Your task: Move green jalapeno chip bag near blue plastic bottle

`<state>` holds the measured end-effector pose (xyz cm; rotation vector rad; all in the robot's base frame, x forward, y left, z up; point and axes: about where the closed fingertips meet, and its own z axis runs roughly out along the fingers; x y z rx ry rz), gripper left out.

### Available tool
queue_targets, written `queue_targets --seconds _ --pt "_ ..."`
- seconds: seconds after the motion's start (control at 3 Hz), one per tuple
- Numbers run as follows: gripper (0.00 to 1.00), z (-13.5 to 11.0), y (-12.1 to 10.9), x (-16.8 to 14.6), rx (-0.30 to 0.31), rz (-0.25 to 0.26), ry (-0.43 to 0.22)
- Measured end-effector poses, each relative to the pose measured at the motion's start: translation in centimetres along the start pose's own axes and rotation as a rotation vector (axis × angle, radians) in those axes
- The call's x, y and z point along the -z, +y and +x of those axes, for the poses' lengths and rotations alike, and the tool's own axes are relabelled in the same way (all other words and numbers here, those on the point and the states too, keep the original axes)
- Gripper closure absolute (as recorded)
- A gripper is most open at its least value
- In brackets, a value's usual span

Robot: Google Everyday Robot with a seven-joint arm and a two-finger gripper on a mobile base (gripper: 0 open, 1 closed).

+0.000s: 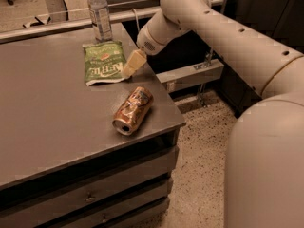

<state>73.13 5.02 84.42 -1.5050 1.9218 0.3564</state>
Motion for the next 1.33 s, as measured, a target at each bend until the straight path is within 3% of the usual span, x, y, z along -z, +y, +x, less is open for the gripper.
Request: queue_targets --seconds 0.67,1.0,1.33 --pt "0.00 1.5 -2.0 4.7 -0.043 0.045 -0.058" --pt "0.00 2.3 -3.5 7.9 -0.083 0.072 -0.149" --pt "0.00 2.6 -3.7 8.5 -0.094 0.076 -0.160"
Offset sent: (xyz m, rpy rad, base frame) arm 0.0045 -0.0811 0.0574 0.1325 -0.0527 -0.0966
